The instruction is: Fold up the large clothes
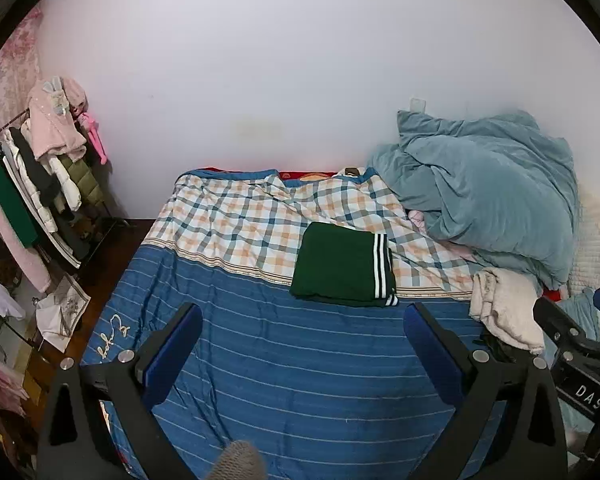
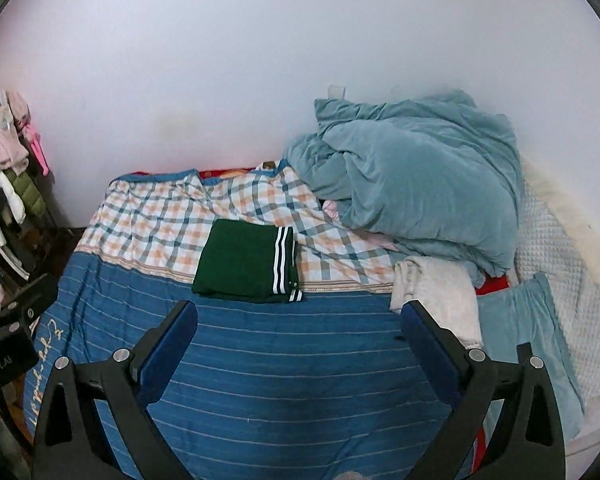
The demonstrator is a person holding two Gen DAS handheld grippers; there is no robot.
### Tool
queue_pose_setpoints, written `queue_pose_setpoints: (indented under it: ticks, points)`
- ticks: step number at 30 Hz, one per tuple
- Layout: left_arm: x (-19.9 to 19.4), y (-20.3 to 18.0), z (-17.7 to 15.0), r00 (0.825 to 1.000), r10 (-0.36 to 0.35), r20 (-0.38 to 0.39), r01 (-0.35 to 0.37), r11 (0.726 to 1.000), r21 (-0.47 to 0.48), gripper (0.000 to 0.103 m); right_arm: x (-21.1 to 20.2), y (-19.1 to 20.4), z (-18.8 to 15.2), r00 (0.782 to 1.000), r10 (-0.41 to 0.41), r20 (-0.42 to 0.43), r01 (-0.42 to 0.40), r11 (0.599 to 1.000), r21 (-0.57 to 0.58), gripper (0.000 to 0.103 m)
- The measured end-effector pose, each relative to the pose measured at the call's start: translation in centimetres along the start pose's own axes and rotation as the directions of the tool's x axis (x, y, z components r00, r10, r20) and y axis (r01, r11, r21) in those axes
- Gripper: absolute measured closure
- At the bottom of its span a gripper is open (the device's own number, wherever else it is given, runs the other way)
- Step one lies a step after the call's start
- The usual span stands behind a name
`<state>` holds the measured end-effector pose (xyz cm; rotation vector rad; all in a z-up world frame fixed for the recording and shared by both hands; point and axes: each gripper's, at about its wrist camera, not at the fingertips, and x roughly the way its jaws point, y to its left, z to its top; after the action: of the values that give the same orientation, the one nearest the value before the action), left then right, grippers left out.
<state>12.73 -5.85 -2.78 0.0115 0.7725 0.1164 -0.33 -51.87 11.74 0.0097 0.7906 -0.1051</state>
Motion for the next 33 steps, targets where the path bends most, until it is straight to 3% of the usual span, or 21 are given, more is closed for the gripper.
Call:
queue_pose_setpoints:
  ticks: [13, 33]
  points:
    - [-4.5, -0.6, -0.8, 0.998, -0.015, 0.062, 0.015, 1.000, -0.006, 0.000, -8.5, -0.1, -0.9, 0.996, 0.013, 0.088, -0.013, 1.000, -0.003, 0.001]
    - [-6.3, -0.9, -1.6, 0.995, 0.022, 0.101, -0.021, 1.000, -0.011, 0.000, -10.2, -0.7, -0.5, 0.996, 0.030, 0.089, -0.029, 1.000, -0.007, 0.001]
